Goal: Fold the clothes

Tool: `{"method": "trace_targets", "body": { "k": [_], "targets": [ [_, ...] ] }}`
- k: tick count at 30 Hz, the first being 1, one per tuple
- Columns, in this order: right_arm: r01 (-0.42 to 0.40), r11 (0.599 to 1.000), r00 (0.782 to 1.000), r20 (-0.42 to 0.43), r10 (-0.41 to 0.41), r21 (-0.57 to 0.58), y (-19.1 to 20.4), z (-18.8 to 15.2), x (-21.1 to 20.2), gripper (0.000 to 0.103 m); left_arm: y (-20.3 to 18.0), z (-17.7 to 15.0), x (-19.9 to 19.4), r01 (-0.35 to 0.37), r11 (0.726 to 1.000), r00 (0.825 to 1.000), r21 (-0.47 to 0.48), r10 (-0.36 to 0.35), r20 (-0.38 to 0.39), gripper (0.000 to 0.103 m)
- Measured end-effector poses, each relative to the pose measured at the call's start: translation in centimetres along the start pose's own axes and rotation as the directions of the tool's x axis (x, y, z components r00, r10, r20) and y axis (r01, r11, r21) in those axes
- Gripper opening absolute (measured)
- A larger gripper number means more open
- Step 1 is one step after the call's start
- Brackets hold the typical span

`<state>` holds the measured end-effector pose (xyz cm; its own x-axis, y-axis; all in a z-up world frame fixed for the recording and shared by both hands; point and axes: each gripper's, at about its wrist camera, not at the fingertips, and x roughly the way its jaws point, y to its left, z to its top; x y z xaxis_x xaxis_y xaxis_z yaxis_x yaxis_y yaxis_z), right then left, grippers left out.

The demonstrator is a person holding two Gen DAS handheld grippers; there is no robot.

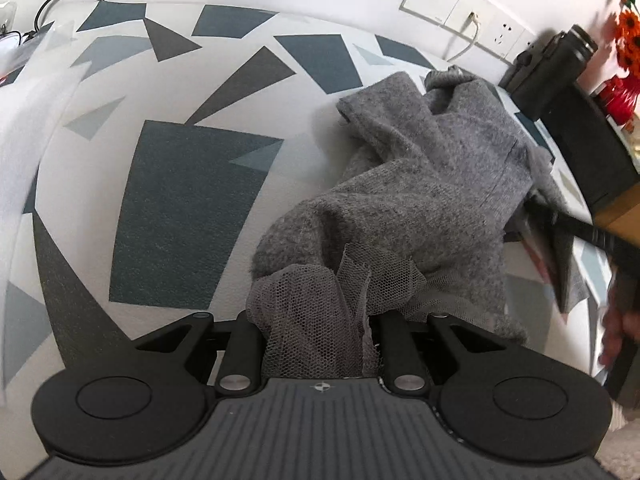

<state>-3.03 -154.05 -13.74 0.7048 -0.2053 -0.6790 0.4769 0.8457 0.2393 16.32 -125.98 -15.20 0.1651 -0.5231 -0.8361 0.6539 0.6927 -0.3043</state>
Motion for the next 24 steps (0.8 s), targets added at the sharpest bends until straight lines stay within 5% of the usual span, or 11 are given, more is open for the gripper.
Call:
{"method": "trace_targets", "body": {
  "k": [3, 7, 12, 18, 21, 24],
  "targets": [
    [-0.133, 0.991, 0.986, -0.100, 0.135, 0.030, 1.4, -1.2, 0.4, 0.043, -0.2, 0.5, -0.7, 0.023, 1.000, 0.999, 0.011, -0.024, 0.025, 0.019],
    [-0.216, 0.976, 0.963, -0.160, 0.218, 0.030, 3.0, -2.2, 1.0, 0.043, -0.8, 1.7, -2.2, 0.043, 0.999, 0.993, 0.032, -0.046, 0.107, 0.019],
    [-0.271, 0.963, 0.940, -0.212, 0.267, 0.011, 3.9, -2.6, 1.3, 0.008, -0.6, 3.4, -4.3, 0.032, 0.999, 0.976, 0.023, -0.037, 0.213, 0.016],
    [-0.171, 0.984, 0.984, -0.041, 0.173, 0.048, 1.9, 0.2, -1.1, 0.005, 2.4, 4.0, -5.5, 0.015, 0.996, 0.964, -0.087, 0.009, 0.267, 0.015],
    [-0.148, 0.987, 0.988, 0.059, 0.144, 0.056, 0.9, 2.1, -2.6, 0.000, 4.0, 3.6, -5.5, 0.003, 0.990, 0.964, -0.144, 0.036, 0.265, 0.015],
    [-0.196, 0.979, 0.979, 0.061, 0.192, 0.063, 0.4, 2.9, -2.8, 0.000, 5.5, 2.5, -4.7, -0.036, 0.984, 0.970, -0.176, 0.076, 0.229, 0.015]
  ]
}}
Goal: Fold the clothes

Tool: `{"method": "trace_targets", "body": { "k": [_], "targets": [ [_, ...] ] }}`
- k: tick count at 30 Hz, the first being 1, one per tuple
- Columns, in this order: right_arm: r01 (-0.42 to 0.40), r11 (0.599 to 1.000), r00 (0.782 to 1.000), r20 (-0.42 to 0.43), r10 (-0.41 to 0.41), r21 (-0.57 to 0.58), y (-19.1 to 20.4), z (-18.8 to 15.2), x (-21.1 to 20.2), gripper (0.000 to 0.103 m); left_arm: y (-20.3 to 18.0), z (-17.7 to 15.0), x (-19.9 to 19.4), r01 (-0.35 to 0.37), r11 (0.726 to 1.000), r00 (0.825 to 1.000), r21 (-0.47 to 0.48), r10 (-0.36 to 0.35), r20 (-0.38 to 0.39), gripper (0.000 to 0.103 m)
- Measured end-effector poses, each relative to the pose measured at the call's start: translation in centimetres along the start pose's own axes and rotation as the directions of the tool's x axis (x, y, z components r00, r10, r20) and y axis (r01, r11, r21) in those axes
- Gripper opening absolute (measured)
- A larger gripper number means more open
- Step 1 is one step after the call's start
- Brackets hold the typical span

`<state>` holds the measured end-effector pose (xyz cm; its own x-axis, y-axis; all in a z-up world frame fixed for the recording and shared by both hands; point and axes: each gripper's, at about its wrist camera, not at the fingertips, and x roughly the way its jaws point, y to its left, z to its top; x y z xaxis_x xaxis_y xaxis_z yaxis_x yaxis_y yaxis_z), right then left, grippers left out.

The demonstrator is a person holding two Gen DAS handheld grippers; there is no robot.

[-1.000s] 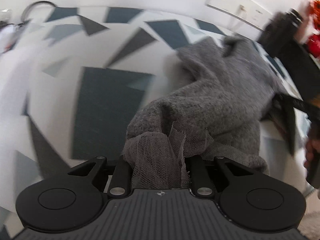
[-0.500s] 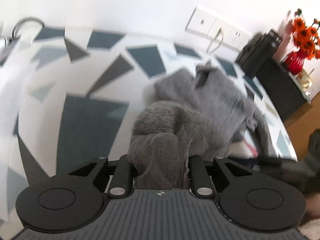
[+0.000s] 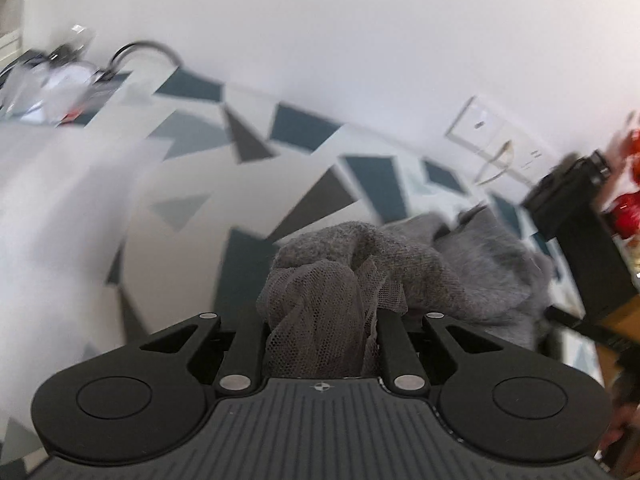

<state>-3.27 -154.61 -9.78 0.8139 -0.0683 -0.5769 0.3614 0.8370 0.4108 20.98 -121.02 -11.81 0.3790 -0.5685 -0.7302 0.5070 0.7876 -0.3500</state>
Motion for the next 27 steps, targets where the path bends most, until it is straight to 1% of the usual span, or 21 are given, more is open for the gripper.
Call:
{"method": "trace_targets", "body": {
  "k": [1, 4, 7, 9, 11, 14, 19, 21, 23, 25, 27],
  "targets": [
    [-0.003, 1.000, 1.000, -0.013, 0.003, -0.001, -0.1, -0.1, 0.2, 0.000, 0.6, -0.4, 0.2, -0.014, 1.000, 1.000, -0.007, 0.014, -0.011, 0.015],
    [0.035, 0.999, 0.997, -0.062, -0.036, -0.011, -0.4, -0.9, 1.1, 0.002, 2.3, -1.7, 0.8, -0.053, 0.998, 0.998, -0.039, 0.051, -0.041, 0.015],
    [0.065, 0.998, 0.989, -0.135, -0.065, -0.005, -1.0, -2.4, 2.4, 0.009, 3.3, -2.8, 1.2, -0.088, 0.995, 0.994, -0.041, 0.085, -0.070, 0.016],
    [0.075, 0.997, 0.982, -0.173, -0.076, -0.014, -1.1, -3.3, 3.3, 0.017, 3.6, -3.4, 1.5, -0.106, 0.994, 0.991, -0.028, 0.104, -0.088, 0.016],
    [0.076, 0.997, 0.980, -0.185, -0.077, -0.013, -0.9, -3.8, 3.8, 0.022, 3.6, -3.8, 1.6, -0.115, 0.993, 0.990, -0.014, 0.113, -0.090, 0.017],
    [0.070, 0.997, 0.979, -0.192, -0.071, -0.013, -0.5, -4.1, 4.7, 0.030, 3.0, -4.1, 1.6, -0.130, 0.991, 0.987, 0.036, 0.133, -0.087, 0.018],
    [0.053, 0.999, 0.977, -0.207, -0.050, 0.009, 0.5, -4.2, 6.6, 0.035, 2.3, -4.2, 1.7, -0.144, 0.986, 0.985, 0.082, 0.151, -0.087, 0.019],
    [0.050, 0.999, 0.978, -0.202, -0.051, -0.009, 0.9, -4.1, 7.0, 0.038, 2.3, -4.3, 1.7, -0.147, 0.985, 0.984, 0.089, 0.154, -0.084, 0.019],
    [0.045, 0.998, 0.978, -0.201, -0.052, -0.041, 1.4, -4.2, 7.3, 0.037, 2.2, -4.3, 1.7, -0.149, 0.984, 0.984, 0.094, 0.157, -0.081, 0.019],
    [0.034, 0.997, 0.978, -0.203, -0.049, -0.074, 1.6, -4.3, 7.5, 0.032, 2.1, -4.4, 1.7, -0.153, 0.984, 0.984, 0.095, 0.161, -0.080, 0.019],
    [0.038, 0.994, 0.978, -0.202, -0.058, -0.098, 1.6, -4.4, 7.4, 0.018, 2.0, -4.3, 1.7, -0.155, 0.983, 0.983, 0.095, 0.163, -0.080, 0.019]
  ]
}}
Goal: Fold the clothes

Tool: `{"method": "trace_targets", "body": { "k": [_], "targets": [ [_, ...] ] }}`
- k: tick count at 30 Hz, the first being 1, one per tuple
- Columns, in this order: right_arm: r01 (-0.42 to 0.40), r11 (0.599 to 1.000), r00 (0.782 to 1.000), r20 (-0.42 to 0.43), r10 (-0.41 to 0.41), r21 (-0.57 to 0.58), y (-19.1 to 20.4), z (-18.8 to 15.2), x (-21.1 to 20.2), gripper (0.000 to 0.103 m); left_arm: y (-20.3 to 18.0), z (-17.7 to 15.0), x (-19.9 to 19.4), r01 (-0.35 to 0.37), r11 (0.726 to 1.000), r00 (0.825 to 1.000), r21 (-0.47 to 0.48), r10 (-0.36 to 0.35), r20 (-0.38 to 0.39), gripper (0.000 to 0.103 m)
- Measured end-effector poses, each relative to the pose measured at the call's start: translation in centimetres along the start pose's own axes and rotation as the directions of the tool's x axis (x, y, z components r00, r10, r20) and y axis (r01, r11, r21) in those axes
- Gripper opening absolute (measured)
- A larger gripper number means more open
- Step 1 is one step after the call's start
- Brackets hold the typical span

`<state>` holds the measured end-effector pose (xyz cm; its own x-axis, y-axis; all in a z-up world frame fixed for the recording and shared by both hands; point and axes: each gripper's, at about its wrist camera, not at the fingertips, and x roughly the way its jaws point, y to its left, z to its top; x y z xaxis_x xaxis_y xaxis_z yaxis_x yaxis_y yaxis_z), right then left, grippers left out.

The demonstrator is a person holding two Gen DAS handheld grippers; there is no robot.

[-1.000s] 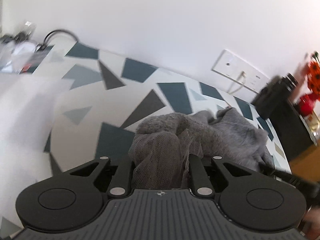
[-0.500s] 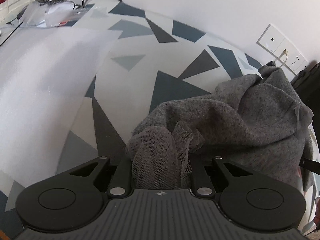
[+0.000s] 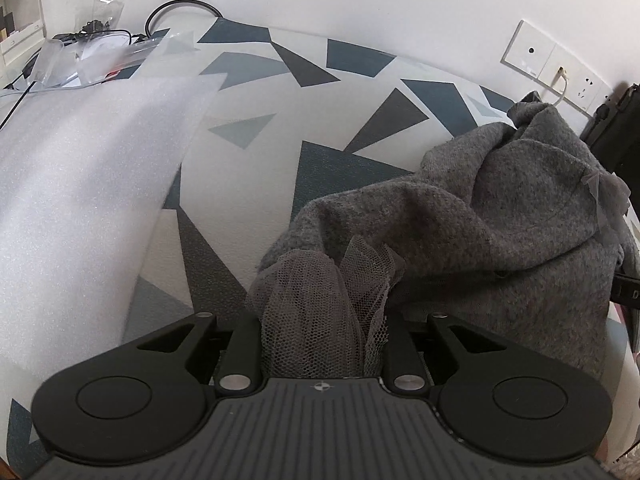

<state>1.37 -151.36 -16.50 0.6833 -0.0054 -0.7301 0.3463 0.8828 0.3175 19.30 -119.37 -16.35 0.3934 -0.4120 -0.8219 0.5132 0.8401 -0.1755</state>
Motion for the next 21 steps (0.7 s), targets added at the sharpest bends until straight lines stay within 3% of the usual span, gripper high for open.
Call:
{"method": "trace_targets", "body": {
  "k": [3, 10, 16, 19, 21],
  "targets": [
    [0.001, 1.000, 1.000, 0.007, -0.001, 0.009, -0.6, -0.1, -0.3, 0.008, 0.0, 0.0, 0.0, 0.000, 1.000, 1.000, -0.003, 0.000, -0.001, 0.019],
    [0.085, 0.994, 0.988, 0.121, -0.092, 0.064, -3.2, 0.3, -2.4, 0.005, -0.5, 0.3, 0.0, 0.021, 0.999, 0.999, -0.033, -0.022, -0.028, 0.023],
    [0.201, 0.977, 0.928, 0.306, -0.212, 0.068, -3.3, 1.3, -5.6, 0.005, -3.4, 0.2, 0.5, 0.113, 0.994, 0.991, -0.004, -0.113, -0.078, 0.027],
    [0.177, 0.979, 0.940, 0.278, -0.198, 0.097, -3.5, 1.1, -5.8, 0.008, -4.3, 0.2, 0.8, 0.160, 0.987, 0.982, -0.002, -0.160, -0.102, 0.023],
    [0.163, 0.978, 0.957, 0.220, -0.189, 0.129, -3.9, 0.5, -5.6, 0.024, -4.4, 0.2, 0.7, 0.184, 0.983, 0.978, -0.016, -0.185, -0.101, 0.020]
  ]
}}
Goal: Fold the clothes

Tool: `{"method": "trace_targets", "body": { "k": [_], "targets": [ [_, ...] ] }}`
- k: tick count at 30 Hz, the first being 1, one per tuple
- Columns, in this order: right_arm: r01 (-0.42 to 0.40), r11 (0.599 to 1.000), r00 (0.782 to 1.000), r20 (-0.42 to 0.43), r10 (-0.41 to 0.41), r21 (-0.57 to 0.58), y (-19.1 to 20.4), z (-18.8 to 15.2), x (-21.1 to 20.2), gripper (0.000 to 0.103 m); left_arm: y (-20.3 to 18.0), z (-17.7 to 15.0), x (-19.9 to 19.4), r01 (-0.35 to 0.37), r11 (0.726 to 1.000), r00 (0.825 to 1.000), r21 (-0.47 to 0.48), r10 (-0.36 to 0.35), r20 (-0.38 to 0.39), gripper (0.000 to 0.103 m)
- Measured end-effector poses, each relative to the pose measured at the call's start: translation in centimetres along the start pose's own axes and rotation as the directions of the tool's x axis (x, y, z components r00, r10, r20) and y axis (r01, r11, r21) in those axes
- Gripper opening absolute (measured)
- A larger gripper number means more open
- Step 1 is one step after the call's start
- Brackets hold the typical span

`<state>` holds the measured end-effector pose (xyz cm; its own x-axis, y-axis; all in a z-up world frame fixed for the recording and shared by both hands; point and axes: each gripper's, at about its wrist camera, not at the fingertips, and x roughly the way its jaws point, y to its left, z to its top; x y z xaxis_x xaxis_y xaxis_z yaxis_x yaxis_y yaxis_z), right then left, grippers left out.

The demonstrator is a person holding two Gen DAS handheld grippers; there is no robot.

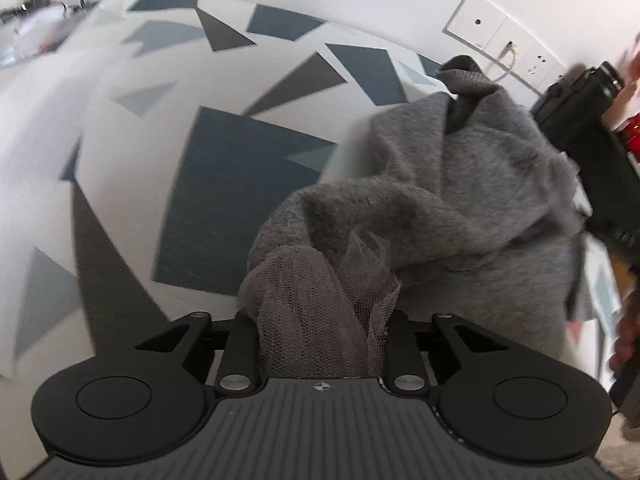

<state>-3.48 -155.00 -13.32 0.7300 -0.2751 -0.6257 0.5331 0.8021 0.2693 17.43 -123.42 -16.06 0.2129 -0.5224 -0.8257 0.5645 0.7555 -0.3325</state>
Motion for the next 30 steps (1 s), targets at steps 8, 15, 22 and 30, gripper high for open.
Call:
{"method": "trace_targets", "body": {
  "k": [8, 15, 22, 30],
  "targets": [
    [-0.136, 0.987, 0.974, -0.167, 0.150, 0.088, -1.0, -3.5, -2.3, 0.038, 0.9, 1.5, -3.3, 0.105, 0.991, 0.986, -0.079, -0.094, 0.135, 0.018],
    [-0.228, 0.957, 0.921, -0.280, 0.271, 0.177, 0.7, -4.6, -1.4, 0.045, -1.0, 3.4, -6.0, 0.138, 0.990, 0.965, -0.028, -0.128, 0.230, 0.017],
    [-0.269, 0.952, 0.924, -0.242, 0.297, 0.145, 2.0, -2.9, -1.7, 0.040, -0.7, 4.0, -7.7, 0.093, 0.996, 0.934, -0.004, -0.086, 0.346, 0.017],
    [-0.363, 0.929, 0.869, -0.333, 0.365, 0.071, 3.4, -3.5, -1.2, 0.049, 3.4, 2.5, -5.2, -0.067, 0.994, 0.953, -0.084, 0.089, 0.291, 0.017]
  ]
}}
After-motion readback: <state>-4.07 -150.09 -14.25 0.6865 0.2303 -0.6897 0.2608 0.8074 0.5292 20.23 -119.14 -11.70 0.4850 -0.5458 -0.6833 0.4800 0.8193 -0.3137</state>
